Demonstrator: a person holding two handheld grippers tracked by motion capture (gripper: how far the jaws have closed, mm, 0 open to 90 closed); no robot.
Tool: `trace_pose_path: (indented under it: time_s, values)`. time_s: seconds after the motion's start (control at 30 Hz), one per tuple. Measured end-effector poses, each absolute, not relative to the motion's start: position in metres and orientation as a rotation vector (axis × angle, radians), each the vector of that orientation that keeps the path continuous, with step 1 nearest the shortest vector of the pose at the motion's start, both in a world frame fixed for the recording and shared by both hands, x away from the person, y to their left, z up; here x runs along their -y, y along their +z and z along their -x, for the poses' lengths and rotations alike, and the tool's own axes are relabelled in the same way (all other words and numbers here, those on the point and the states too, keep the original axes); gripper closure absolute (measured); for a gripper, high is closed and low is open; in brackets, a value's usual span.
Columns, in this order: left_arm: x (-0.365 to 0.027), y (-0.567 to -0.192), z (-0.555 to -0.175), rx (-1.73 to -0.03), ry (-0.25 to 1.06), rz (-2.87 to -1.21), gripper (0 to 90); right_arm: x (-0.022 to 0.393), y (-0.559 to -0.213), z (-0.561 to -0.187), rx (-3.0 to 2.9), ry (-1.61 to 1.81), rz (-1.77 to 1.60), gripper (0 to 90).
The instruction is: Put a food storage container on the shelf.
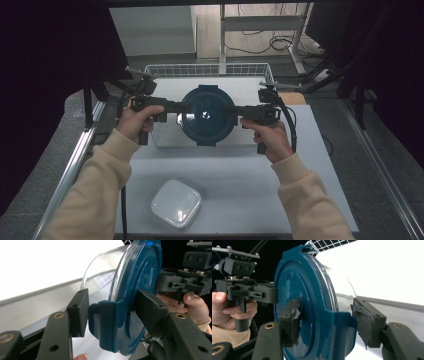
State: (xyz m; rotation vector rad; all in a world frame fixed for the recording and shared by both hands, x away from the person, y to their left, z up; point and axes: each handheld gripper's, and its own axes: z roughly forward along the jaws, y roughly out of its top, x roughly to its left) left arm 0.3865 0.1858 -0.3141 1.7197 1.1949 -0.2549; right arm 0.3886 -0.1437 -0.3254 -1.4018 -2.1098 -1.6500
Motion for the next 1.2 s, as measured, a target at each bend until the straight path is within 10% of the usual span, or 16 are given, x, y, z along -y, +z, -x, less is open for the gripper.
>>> trace_pose_path:
  time_s: [1.2]
  values:
    - [-0.195, -0.287, -0.454, -1.205, -0.262, -1.656, 43.9, 0.134, -0.279, -0.461, 2.209, -1.638, 1.355, 41.5]
